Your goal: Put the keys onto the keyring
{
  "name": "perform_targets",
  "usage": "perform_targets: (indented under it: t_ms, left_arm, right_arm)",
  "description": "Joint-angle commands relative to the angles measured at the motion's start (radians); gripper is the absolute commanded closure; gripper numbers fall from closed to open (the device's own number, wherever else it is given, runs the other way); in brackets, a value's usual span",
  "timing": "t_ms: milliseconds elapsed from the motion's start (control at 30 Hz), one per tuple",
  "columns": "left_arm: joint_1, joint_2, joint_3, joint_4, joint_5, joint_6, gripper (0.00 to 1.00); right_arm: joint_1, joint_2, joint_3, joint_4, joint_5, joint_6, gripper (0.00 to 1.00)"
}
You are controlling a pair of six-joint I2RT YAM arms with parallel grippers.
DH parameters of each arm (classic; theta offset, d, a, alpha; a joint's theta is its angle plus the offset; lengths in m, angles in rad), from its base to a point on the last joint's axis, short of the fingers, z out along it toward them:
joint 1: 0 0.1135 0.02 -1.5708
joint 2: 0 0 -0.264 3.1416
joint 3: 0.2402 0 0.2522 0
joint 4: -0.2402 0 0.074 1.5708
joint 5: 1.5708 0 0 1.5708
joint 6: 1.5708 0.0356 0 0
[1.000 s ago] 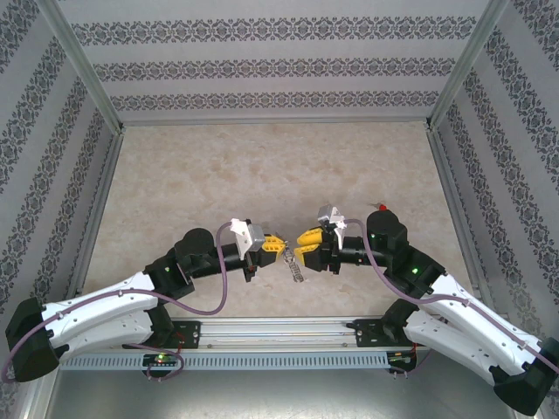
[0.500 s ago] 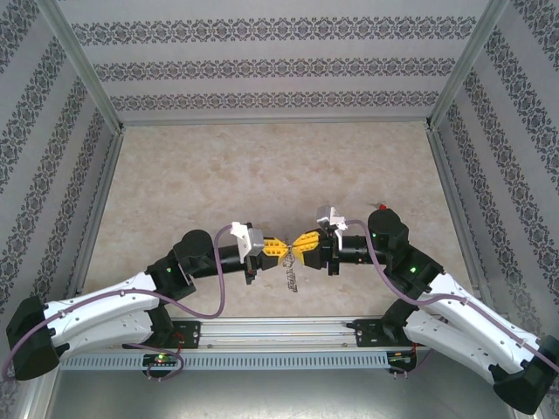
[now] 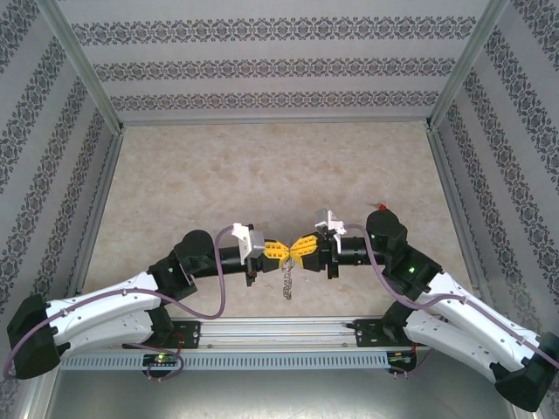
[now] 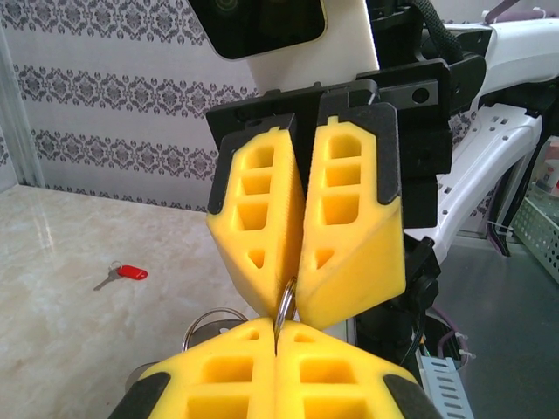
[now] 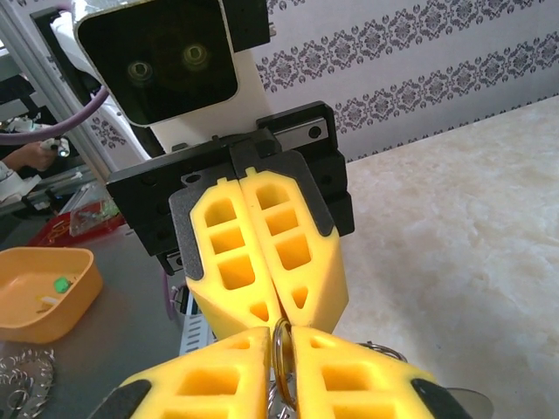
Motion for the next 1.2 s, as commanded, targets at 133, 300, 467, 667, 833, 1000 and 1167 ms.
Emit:
perform_targets:
  t_ms: [133,300,467,667,833,1000,1167]
  left_arm:
    - [-0.012,-0.015,-0.006,0.138,-0.016,-0.023,1.0]
    - [-0.012,-0.019,-0.01,0.149,-0.012,-0.023,1.0]
    - [-0.012,-0.026,-0.014,0.156,-0.018,-0.019,1.0]
    - [-0.011,-0.025,-0.014,0.166,0.002,-0.008,1.0]
    - [-0.011,-0.027,-0.018,0.179,0.02,-0.014,1.0]
    - [-0.012,-0.033,-0.024,0.196,0.025,-0.024,1.0]
    - [-0.011,-0.025,-0.021,0.194,0.028,-0.023,1.0]
  right_arm:
    - [0.04,-0.058,-0.051,0.067,-0.032,-0.006,0.76]
    - [0.043,-0.089,-0.084,0.108,0.011,0.018,0.72]
    - [0.043,-0.122,-0.106,0.116,0.05,0.029,0.7]
    - [0.044,-0.174,-0.134,0.139,0.088,0.047,0.72]
    - [0.044,-0.133,-0.125,0.168,0.069,0.053,0.73]
    - [0.046,-0.102,-0.115,0.201,0.045,0.059,0.82]
    - [0.051,-0.11,-0.112,0.201,0.037,0.052,0.89]
